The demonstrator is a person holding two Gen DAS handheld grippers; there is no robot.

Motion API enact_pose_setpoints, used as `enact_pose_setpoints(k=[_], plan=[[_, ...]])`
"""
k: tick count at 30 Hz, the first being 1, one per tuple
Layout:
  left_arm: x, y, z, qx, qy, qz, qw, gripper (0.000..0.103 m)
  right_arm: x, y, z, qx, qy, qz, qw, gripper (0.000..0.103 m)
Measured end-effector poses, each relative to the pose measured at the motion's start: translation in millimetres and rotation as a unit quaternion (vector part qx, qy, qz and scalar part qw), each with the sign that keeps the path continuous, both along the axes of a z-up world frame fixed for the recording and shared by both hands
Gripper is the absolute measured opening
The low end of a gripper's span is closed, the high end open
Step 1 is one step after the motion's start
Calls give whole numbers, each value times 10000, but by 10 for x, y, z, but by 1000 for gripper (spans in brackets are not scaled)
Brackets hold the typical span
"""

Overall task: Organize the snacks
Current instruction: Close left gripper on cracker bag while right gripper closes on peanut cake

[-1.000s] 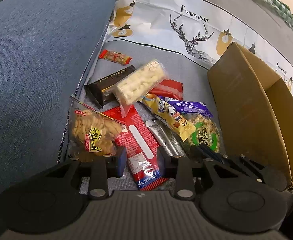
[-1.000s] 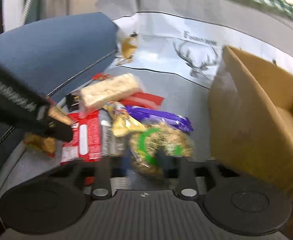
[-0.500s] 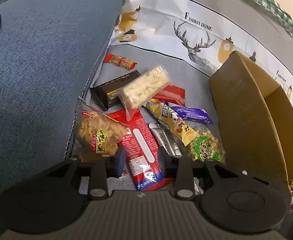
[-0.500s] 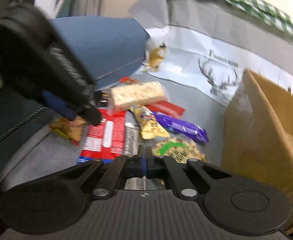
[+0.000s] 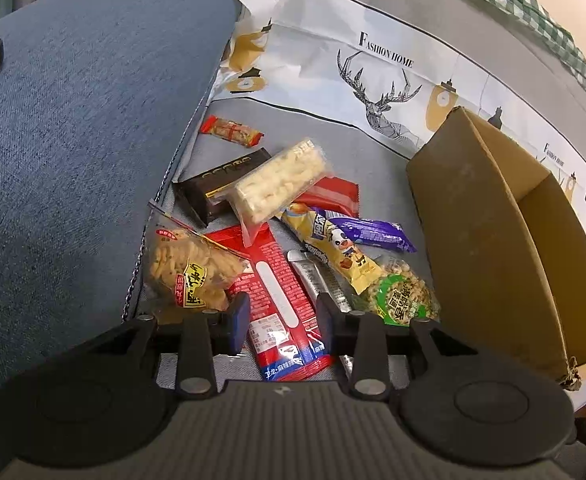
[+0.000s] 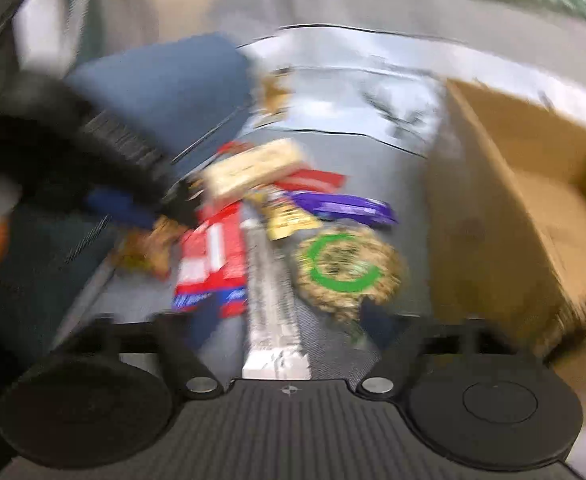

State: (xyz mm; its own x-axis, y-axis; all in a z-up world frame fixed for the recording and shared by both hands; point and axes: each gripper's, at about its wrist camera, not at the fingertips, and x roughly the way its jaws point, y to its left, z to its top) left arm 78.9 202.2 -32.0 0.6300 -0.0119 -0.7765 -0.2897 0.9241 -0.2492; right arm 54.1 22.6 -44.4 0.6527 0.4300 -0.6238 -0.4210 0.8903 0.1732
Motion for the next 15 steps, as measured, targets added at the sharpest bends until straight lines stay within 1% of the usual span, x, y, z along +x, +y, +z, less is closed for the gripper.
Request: enact_pose_setpoints(k=[1,2,4,7,9,10,12,15], plan=[[-1,7,-1,-22,-14,6,10000,41,32,-32,-5,254,148,-186,9994,86],[-4,17,-5,-44,-20,18,10000,41,45,-44,-17,447,257,-348,9981,89],[-7,33,-8,-76,-30,41,10000,41,84,-26,-45,658,361,-658,9950,92],[-19,50,-3,-118,-90,26,9999,41,176,56,-104,717,431,-986,9916,96],[-25,63,-1,-159,-126,49,9998,41,284,87,-159,778,578,-1187,9882,97],[-28,74,1,-170,-156,110,9997,41,345,97,-191,799,636,-1275,9866,98],[-60,97,23,-83,-274,393,9988,41,458,121,-240,815,699,-1473,9832,99],[-73,91,60,85,-399,571,9975,41,635,144,-366,763,995,-1670,9779,99]])
